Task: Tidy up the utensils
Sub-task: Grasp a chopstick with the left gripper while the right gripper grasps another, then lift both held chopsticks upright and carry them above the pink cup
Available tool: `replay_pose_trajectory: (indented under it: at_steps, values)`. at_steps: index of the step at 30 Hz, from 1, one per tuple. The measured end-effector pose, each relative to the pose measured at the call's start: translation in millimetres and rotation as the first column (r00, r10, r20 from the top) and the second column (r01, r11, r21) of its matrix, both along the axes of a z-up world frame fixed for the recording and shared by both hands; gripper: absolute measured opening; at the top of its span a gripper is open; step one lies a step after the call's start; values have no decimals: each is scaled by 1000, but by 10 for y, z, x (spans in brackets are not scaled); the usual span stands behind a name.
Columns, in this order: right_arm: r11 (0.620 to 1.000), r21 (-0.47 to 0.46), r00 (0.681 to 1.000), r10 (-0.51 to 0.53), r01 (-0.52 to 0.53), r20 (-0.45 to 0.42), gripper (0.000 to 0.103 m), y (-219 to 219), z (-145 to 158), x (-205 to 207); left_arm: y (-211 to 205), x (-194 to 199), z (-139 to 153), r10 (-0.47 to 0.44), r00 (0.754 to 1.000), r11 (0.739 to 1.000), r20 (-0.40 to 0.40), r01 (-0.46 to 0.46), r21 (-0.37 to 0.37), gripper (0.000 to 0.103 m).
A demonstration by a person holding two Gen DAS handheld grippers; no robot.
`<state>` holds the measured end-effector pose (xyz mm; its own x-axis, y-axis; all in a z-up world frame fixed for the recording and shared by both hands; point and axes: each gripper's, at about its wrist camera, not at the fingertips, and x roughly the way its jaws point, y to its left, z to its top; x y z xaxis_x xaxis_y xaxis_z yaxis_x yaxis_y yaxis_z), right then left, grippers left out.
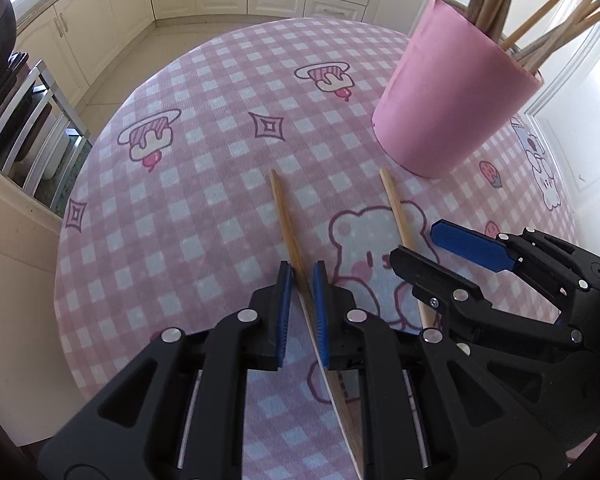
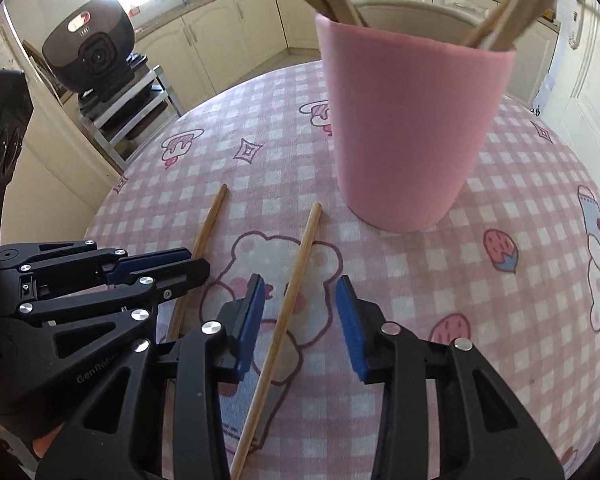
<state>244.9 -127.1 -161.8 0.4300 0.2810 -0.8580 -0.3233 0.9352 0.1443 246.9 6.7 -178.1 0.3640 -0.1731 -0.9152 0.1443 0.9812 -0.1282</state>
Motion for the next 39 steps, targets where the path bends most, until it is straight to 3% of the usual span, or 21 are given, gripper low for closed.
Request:
replay_pose_trajectory:
  at_steps: [5,14,27,31,36,38,39]
  values:
    - [1000,-16,1000,4,-4,10,8,54,-15,96,-23,21,-5,-4,1000,1000,1,4,7,12]
    - [994,111,1000,-5,2,26,5,-114,51,-50,-63,-161,149,-14,998,999,68,17,-34,8]
    - [972,233,975,-28,-24,219,5,-494,804,-574,-217,-667,961,-42,964,997,264,57,-50,7]
    - [974,224,974,-24,-27,223,5,-527,871,-665,-248,-658,933,-36,972,998,234,45,-32,8]
    - [978,208,987,-23,-11,158,5,-534,713,-633,-262,-597,730,-20,991,997,130,30,-69,8]
    - [976,218,991,-29,-1,134,5,-526,622,-619,-286,-553,635,-24,995,998,101,30,-58,13]
    - [976,218,992,-30,3,124,5,-526,582,-617,-287,-533,592,-17,996,998,87,23,-66,23]
